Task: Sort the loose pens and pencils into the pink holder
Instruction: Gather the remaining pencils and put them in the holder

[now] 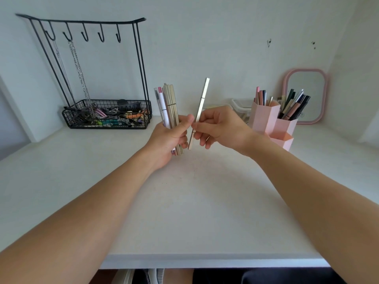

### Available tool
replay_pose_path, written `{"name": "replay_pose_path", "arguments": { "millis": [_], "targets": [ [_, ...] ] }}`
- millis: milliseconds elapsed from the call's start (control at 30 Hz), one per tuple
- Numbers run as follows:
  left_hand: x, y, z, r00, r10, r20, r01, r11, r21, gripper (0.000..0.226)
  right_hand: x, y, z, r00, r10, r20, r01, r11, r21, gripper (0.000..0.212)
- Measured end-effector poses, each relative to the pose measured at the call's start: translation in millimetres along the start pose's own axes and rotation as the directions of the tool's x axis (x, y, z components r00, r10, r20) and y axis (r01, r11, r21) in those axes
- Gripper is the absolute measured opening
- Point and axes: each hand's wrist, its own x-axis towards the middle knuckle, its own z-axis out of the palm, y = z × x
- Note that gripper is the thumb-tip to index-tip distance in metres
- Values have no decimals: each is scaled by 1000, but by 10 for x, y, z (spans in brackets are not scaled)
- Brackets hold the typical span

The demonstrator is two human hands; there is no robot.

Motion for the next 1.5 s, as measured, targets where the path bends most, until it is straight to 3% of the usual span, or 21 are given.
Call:
{"name": "replay_pose_path", "arguments": {
  "millis": [100, 233, 333, 600, 733, 833, 1000, 1100, 1233, 1333, 1400, 1500],
  "targets": [
    [-23, -6, 7, 998, 34, 49, -36, 999, 30, 22, -7, -16, -27, 1000, 14, 15, -15, 999, 34, 20],
    [-28, -17, 1, 996, -3, 85, -2, 998, 57, 30, -15, -32, -29, 997, 55, 48, -61, 991, 116, 24],
    [-46, -49, 28, 990, -14, 144, -7, 989, 146, 39, -20, -36, -6, 996, 59, 73, -64, 996, 65, 28],
    [-74, -91, 54, 996, 19, 92, -39, 975, 217, 33, 0, 50, 17, 997, -5, 71, 17, 986, -168, 26],
    [-32, -142, 65, 999, 29, 42, -39, 963, 266, 20, 13, 91, 67, 998, -40, -43, 33, 988, -151, 13],
    [-4, -164, 104, 999, 42, 6, -42, 957, 288, 15, 0, 52, 121, 985, -48, -165, 24, 989, -144, 33],
    [-52, -143, 199, 981, 194, -8, -179, 920, 350, 27, -9, 0, 335, 978, -12, -208, -18, 989, -146, 74],
    [-117, -142, 276, 956, 265, 122, -292, 850, 439, 35, -6, -52, 409, 959, 52, -278, -39, 998, 50, 53],
    [-91, -216, 331, 966, 205, 157, -253, 873, 416, 37, -14, -13, 412, 952, 180, -249, -143, 976, 161, 30],
    [-84, -225, 332, 978, 154, 139, -205, 822, 531, 16, -23, 32, 432, 959, 226, -170, -202, 968, 148, 33],
    [-101, -193, 328, 980, 98, 175, -185, 780, 598, 8, -49, 4, 420, 957, 204, -204, -169, 970, 174, 36],
    [-111, -187, 255, 953, 26, 303, -216, 760, 614, 23, -85, -94, 308, 916, 198, -348, -95, 952, 290, 41]
  ]
}}
